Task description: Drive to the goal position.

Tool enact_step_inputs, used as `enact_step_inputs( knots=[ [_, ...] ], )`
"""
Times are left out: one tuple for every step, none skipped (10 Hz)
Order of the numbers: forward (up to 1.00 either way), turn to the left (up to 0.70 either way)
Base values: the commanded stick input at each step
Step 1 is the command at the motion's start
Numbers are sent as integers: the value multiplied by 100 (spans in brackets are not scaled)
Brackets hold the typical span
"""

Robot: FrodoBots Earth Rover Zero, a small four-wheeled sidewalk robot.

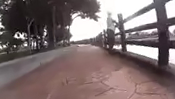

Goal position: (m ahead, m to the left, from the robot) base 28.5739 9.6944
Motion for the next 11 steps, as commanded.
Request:
enact_step_inputs(
  knots=[
    [100,0],
    [100,0],
    [100,0],
    [100,0],
    [100,0],
    [100,0],
    [100,0],
    [100,0],
    [100,0],
    [100,0],
    [100,0]
  ],
)
